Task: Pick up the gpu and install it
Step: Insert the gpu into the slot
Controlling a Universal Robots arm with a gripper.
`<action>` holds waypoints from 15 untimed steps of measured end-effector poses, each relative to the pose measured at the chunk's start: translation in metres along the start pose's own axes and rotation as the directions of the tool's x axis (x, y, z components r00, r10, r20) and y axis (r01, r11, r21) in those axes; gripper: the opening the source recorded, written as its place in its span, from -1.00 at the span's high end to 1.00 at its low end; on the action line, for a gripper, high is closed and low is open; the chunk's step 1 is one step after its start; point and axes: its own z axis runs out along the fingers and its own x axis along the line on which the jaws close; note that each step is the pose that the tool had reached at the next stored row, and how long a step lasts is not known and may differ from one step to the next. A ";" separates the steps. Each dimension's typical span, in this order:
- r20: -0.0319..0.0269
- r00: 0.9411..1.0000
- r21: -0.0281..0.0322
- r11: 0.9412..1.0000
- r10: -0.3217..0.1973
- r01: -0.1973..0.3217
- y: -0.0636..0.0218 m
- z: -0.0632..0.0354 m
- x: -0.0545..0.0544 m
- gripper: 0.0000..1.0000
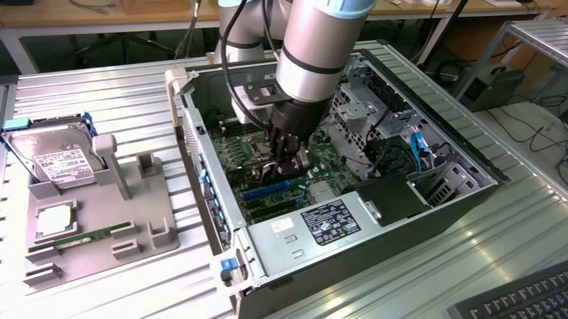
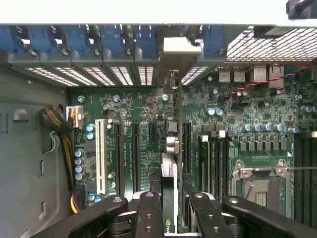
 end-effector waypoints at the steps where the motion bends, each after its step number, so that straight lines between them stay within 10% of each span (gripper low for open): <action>1: 0.000 1.000 0.000 1.000 0.000 0.000 -0.0001 0.0018 0.000 0.47; 15: 0.000 1.000 -0.010 1.000 -0.004 0.004 -0.0005 0.0128 0.001 0.47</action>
